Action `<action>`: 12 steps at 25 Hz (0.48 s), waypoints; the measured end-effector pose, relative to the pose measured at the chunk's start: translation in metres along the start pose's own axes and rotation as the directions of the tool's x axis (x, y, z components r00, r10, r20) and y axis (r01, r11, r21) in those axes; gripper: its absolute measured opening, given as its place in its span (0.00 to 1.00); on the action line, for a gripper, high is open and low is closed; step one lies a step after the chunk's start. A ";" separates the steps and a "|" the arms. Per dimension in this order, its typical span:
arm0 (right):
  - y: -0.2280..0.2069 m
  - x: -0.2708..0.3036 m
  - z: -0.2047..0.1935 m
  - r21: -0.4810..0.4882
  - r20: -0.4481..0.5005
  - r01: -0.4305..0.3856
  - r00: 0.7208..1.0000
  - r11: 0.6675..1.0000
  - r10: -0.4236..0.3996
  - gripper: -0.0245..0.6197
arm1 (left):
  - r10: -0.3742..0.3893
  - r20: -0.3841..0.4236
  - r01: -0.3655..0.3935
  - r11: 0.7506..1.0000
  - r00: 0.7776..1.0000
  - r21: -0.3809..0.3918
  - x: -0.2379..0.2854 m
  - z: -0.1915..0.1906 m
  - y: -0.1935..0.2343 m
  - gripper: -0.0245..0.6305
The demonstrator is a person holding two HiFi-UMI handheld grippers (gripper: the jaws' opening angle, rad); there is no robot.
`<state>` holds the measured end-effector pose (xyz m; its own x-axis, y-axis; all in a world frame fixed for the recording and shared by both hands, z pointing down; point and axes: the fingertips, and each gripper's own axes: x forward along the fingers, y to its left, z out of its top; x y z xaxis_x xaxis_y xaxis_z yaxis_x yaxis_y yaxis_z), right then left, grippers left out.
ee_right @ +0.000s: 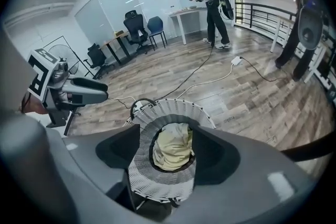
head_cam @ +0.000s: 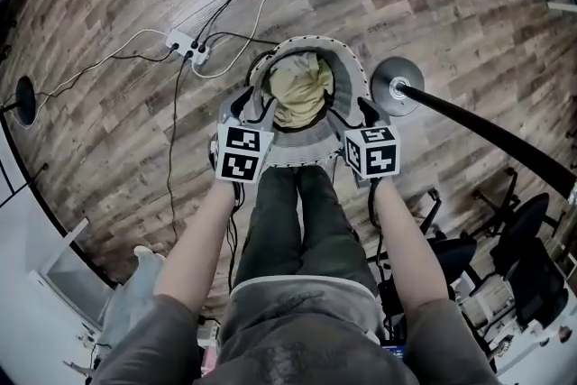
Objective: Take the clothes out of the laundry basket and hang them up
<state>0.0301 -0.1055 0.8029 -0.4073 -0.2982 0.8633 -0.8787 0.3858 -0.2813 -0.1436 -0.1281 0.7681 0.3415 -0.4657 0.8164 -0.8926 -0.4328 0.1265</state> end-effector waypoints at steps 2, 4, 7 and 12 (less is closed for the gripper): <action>-0.009 0.024 -0.010 0.000 -0.021 -0.007 1.000 1.000 0.007 0.56 | -0.008 -0.014 0.008 1.000 1.000 0.007 0.024 -0.014 0.000 0.32; -0.019 0.047 -0.017 -0.018 -0.040 -0.001 0.999 1.000 0.000 0.56 | -0.017 -0.024 0.017 1.000 1.000 0.010 0.049 -0.028 0.001 0.32; -0.033 0.079 -0.028 -0.033 -0.066 0.010 0.998 0.999 -0.012 0.56 | -0.040 -0.067 0.038 0.999 0.997 -0.023 0.083 -0.051 0.001 0.33; -0.045 0.119 -0.054 0.019 -0.087 0.000 0.996 1.000 0.001 0.56 | -0.060 -0.160 0.050 0.997 0.985 -0.063 0.122 -0.097 -0.002 0.33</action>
<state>0.0346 -0.1110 0.9404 -0.3850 -0.2202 0.8962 -0.8833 0.3693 -0.2887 -0.1288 -0.1094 0.9216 0.3426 -0.3093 0.8871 -0.8910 -0.4063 0.2025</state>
